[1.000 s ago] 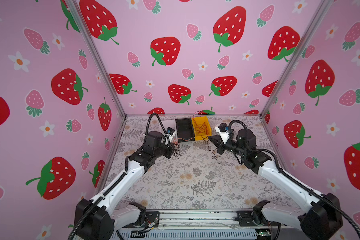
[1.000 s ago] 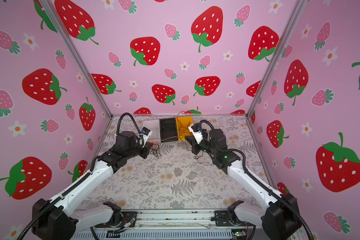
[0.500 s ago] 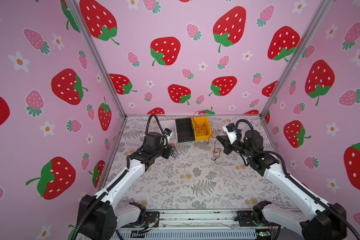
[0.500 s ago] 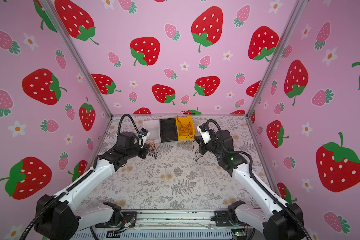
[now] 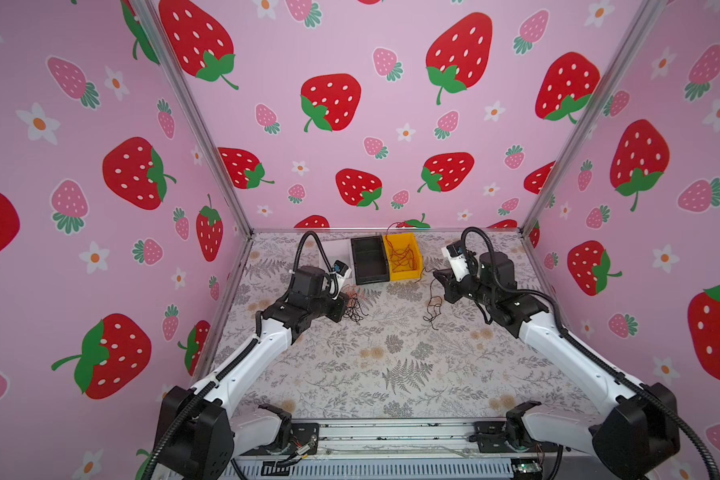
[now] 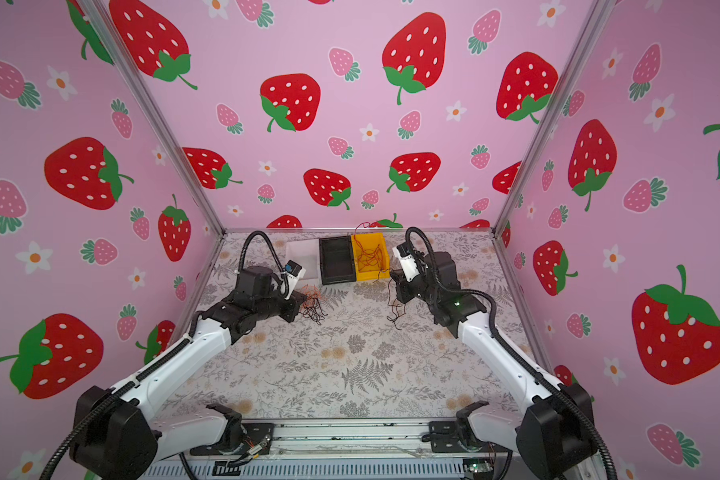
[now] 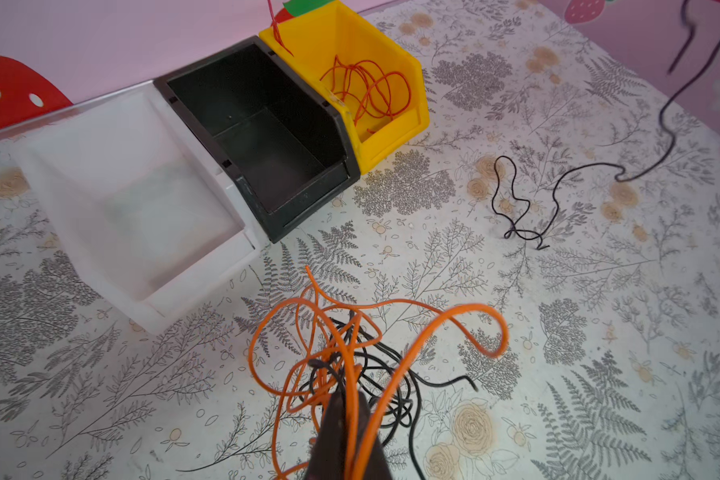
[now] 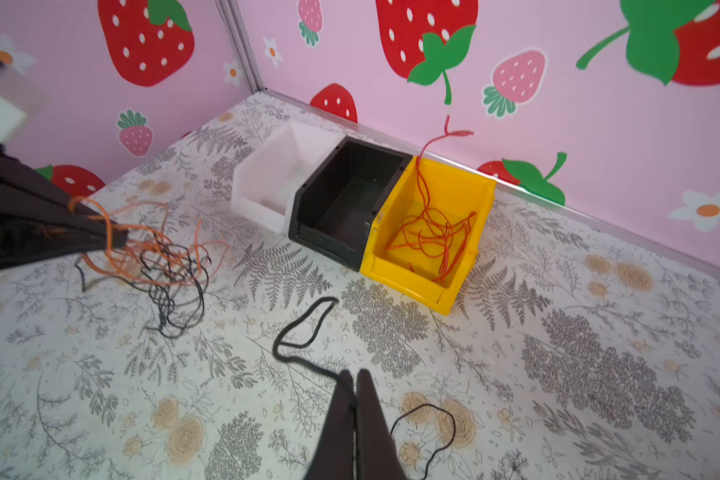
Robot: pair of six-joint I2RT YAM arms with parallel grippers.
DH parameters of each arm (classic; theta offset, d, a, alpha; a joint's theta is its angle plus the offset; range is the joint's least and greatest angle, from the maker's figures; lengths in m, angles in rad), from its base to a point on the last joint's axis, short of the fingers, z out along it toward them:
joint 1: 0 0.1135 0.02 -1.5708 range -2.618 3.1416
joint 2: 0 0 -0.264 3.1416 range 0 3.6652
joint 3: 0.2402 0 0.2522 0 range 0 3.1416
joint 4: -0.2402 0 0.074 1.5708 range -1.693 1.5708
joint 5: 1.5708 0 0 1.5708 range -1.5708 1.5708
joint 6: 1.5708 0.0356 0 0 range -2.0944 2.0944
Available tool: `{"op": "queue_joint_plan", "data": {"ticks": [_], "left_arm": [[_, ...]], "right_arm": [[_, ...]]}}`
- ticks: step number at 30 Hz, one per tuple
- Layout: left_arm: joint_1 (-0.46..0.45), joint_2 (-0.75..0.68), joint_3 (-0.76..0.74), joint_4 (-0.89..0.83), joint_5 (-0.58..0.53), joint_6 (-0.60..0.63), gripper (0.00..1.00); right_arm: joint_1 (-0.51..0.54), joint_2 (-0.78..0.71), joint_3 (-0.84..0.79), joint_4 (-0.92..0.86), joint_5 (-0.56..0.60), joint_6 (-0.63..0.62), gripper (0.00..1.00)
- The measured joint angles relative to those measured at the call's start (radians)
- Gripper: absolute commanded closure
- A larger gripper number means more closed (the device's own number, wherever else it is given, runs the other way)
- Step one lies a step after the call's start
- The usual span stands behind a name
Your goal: Untangle the cables
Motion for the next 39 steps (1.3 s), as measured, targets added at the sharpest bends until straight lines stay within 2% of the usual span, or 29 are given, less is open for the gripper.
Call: {"op": "queue_joint_plan", "data": {"ticks": [11, 13, 17, 24, 34, 36, 37, 39], "left_arm": [[-0.033, 0.111, -0.023, -0.005, 0.022, -0.017, 1.0], [-0.038, 0.128, -0.023, -0.005, 0.023, -0.026, 0.95], [-0.046, 0.153, -0.023, -0.004, 0.027, -0.049, 0.81], [-0.053, 0.104, -0.054, 0.039, 0.026, -0.093, 0.39], [-0.055, -0.169, -0.147, 0.211, 0.031, -0.068, 0.12], [-0.055, -0.178, -0.148, 0.259, 0.037, -0.051, 0.1], [-0.055, -0.171, -0.148, 0.289, 0.038, -0.033, 0.01], [-0.055, -0.142, -0.147, 0.34, 0.029, -0.016, 0.01]], "right_arm": [[0.126, 0.077, 0.327, -0.024, 0.022, -0.032, 1.0], [0.142, 0.11, 0.395, -0.024, 0.026, -0.046, 1.0], [0.179, 0.199, 0.55, -0.026, 0.027, -0.08, 1.0], [0.219, 0.392, 0.826, -0.028, 0.024, -0.137, 1.0], [0.245, 0.571, 1.1, -0.065, 0.006, -0.18, 1.0], [0.249, 0.587, 1.131, -0.076, 0.0, -0.182, 1.0], [0.251, 0.594, 1.147, -0.084, -0.004, -0.184, 1.0], [0.257, 0.604, 1.17, -0.095, -0.009, -0.186, 1.0]]}}
